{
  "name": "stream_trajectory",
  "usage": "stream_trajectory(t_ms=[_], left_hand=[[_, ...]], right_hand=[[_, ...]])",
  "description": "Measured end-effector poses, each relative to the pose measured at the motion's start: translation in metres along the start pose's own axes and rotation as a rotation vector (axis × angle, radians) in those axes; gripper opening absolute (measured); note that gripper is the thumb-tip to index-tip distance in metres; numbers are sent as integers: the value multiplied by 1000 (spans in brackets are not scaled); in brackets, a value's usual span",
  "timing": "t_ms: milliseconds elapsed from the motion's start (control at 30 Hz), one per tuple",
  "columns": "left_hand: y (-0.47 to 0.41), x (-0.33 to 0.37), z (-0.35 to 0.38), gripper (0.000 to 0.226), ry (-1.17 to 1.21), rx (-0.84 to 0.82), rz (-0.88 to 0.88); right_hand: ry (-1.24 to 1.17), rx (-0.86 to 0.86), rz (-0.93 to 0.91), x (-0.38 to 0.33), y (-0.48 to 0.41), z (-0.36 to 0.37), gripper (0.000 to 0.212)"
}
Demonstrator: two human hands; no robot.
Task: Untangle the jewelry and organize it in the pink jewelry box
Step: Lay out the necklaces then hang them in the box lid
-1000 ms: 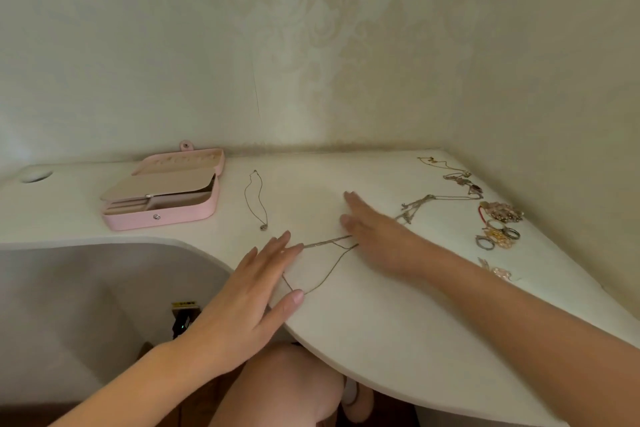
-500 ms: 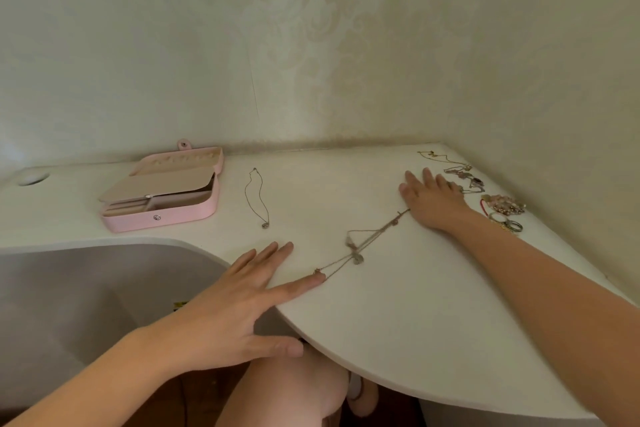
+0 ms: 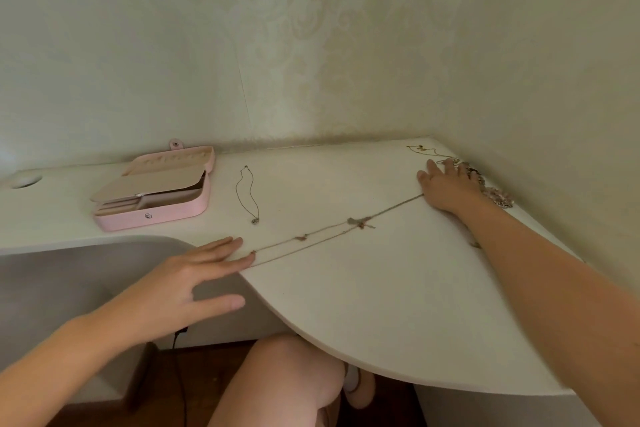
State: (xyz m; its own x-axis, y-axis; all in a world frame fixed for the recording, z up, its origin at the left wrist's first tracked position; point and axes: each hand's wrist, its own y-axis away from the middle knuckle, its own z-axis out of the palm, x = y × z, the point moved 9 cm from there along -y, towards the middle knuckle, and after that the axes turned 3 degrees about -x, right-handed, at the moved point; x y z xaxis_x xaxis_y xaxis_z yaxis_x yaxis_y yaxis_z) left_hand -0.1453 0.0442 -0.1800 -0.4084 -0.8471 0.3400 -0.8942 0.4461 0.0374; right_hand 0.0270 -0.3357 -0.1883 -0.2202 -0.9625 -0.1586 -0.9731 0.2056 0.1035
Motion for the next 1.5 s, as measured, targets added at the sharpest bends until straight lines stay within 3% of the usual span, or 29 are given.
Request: stream_trajectory(t_ms=[200,300,433,500,600,667,800,1000,1167,1233,1333,1400,1500], left_hand=[[6,-2,-13,69,-2,149,-12],[1,17,-11,77,-9,211,-5],[-26,61,11,79,44,185,7],[-37,74,28,80,-6,118,-42],[-40,73,43,92,-143,19,-56],[-36,67,46,93,-186,-53,-38],[-27,66,43,72,-218,-140,13],[-12,68,40,70,-171,-135,136],[-11,58,25,70,-64,10,99],[-17,52,15,67,10,44,87],[-26,51,13,58,-26,-26,106],[-30,48,17,55,-107,-90,90],[-31,39,17,63,-179,-82,24]], right_hand=[[-32,49,20,4,1,-3,56],[-108,188,-132,-25,24,-20,51],[-457,-65,-540,-111,90,5,53],[-412,-180,-605,-135,106,26,55],[-97,-121,-514,-121,82,34,55],[-14,-66,-398,-95,58,27,55],[25,-29,-263,-58,26,19,55],[-10,14,-246,-53,24,13,55],[-400,252,-635,-104,93,-37,31],[-454,126,-866,-139,134,-35,23],[-288,-45,-1103,-174,183,-11,27],[-205,-60,-1141,-175,192,-1,30],[-88,10,-1047,-156,187,5,31]])
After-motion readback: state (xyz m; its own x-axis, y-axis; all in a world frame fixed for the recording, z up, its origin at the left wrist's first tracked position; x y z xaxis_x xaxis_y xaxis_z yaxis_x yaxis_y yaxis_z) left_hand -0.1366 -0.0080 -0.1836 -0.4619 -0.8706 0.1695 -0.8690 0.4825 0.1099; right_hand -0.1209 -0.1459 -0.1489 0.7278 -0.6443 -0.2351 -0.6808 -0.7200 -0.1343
